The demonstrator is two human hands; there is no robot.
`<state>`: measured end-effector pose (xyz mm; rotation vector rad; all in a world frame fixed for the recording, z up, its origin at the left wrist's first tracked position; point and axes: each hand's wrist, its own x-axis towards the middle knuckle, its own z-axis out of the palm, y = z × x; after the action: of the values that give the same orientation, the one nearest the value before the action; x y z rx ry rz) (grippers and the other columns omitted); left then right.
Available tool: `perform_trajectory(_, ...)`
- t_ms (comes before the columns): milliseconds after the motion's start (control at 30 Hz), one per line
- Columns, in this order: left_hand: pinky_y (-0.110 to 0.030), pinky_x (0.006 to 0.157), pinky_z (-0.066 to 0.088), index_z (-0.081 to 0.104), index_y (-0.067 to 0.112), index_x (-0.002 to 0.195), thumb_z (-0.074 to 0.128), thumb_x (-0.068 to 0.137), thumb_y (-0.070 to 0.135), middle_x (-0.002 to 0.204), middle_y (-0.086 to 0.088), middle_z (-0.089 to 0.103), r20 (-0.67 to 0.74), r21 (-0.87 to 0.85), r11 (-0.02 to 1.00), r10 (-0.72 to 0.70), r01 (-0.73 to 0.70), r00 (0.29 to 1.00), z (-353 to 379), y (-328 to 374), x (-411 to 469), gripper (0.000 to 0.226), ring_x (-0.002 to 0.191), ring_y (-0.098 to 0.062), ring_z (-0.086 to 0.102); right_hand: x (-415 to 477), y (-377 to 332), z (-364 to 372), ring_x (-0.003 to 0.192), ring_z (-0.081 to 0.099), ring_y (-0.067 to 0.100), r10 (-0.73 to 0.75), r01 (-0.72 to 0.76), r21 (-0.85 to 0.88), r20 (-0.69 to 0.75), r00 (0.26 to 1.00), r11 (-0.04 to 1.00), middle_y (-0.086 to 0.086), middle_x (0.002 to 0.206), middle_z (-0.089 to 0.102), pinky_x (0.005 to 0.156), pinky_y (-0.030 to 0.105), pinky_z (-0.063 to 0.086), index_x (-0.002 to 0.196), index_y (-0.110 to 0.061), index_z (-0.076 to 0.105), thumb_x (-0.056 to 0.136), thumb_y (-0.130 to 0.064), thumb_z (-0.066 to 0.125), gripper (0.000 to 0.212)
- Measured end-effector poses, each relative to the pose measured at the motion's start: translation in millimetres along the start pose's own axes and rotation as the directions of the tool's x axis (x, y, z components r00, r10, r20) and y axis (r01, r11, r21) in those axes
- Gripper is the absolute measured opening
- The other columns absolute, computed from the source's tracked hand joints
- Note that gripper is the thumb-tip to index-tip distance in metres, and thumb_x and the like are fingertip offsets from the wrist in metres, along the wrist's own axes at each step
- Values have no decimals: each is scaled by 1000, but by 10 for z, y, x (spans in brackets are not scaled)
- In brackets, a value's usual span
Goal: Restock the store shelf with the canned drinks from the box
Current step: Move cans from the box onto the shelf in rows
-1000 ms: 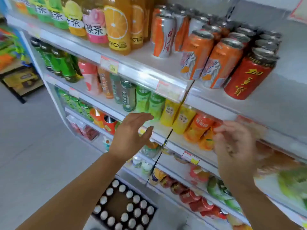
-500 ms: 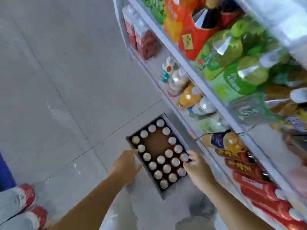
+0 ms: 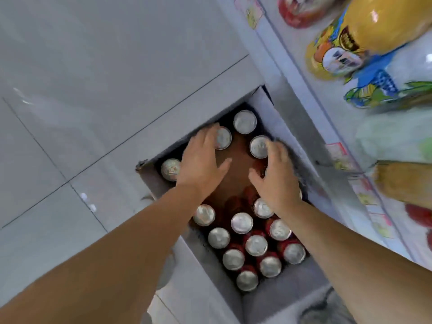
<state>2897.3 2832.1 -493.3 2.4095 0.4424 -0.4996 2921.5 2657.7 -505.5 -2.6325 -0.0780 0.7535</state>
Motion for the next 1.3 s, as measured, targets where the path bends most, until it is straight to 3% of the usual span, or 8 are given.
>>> perform_trajectory(133, -44, 105, 36, 20, 19, 153, 73, 78, 42, 147, -4, 35, -37, 318, 946, 72, -57, 997, 268, -73, 200, 94, 130, -28, 38, 193, -28, 223, 119, 52, 28, 9, -15, -58, -94, 996, 998, 8, 144, 28, 95, 41, 49, 149, -17, 23, 75, -33, 78, 94)
perform_trajectory(300, -40, 81, 48, 51, 19, 132, 87, 56, 23, 121, -8, 51, -205, 486, 874, 143, -26, 968, 484, -160, 325, 84, 99, -29, 53, 309, -20, 347, 102, 58, 31, 9, -40, -150, -203, 979, 988, 9, 130, 39, 81, 44, 52, 138, -16, 41, 67, -23, 84, 82)
perform_trajectory(567, -35, 99, 44, 47, 27, 136, 83, 69, 37, 126, 4, 62, -29, 29, 999, 43, -42, 999, 122, -78, 240, 76, 117, -21, 56, 221, 77, 10, 111, 56, 25, -90, 101, 99, -114, 989, 990, 4, 125, 56, 87, 31, 45, 128, -15, 46, 72, -26, 82, 67)
perform_trajectory(667, -27, 97, 42, 47, 30, 135, 82, 69, 39, 123, 6, 61, -17, -79, 996, 26, -27, 1000, -328, 171, -19, 75, 114, -14, 56, -141, -81, -505, 108, 55, 16, -65, 95, 209, -146, 987, 973, -2, 122, 56, 82, 18, 36, 127, -18, 48, 70, -27, 83, 68)
perform_trajectory(833, 1, 82, 32, 51, 23, 129, 85, 66, 28, 118, 2, 55, -64, -239, 969, 46, -60, 997, -1249, 895, -708, 71, 98, 5, 47, -935, -502, -1604, 105, 57, 10, 48, 32, 399, -188, 981, 916, -14, 113, 57, 88, 27, 46, 120, -32, 46, 64, -33, 84, 67)
perform_trajectory(967, -1, 86, 36, 46, 29, 125, 85, 63, 33, 118, 8, 55, -75, -433, 900, 20, -51, 997, -2087, 1635, -1372, 74, 102, 6, 52, -1680, -993, -2669, 100, 57, -2, 94, 56, 538, -247, 964, 841, -23, 107, 58, 87, 15, 44, 110, -44, 44, 63, -24, 84, 64)
perform_trajectory(1100, -30, 92, 51, 50, 37, 114, 81, 56, 45, 110, 10, 65, -114, -657, 748, 32, -100, 993, -2991, 2483, -2076, 66, 105, -6, 63, -2520, -1406, -3826, 95, 57, -7, 87, 169, 586, -383, 920, 792, -27, 102, 57, 80, 5, 41, 114, -34, 45, 62, -16, 86, 68)
perform_trajectory(1300, -12, 83, 47, 55, 28, 118, 75, 62, 33, 107, 16, 71, -178, -749, 570, 319, -339, 931, -4120, 3713, -2966, 60, 98, 0, 66, -3798, -1826, -5244, 99, 59, -8, 139, 338, 602, -607, 783, 724, -31, 106, 59, 84, 11, 47, 110, -51, 44, 56, -32, 85, 71)
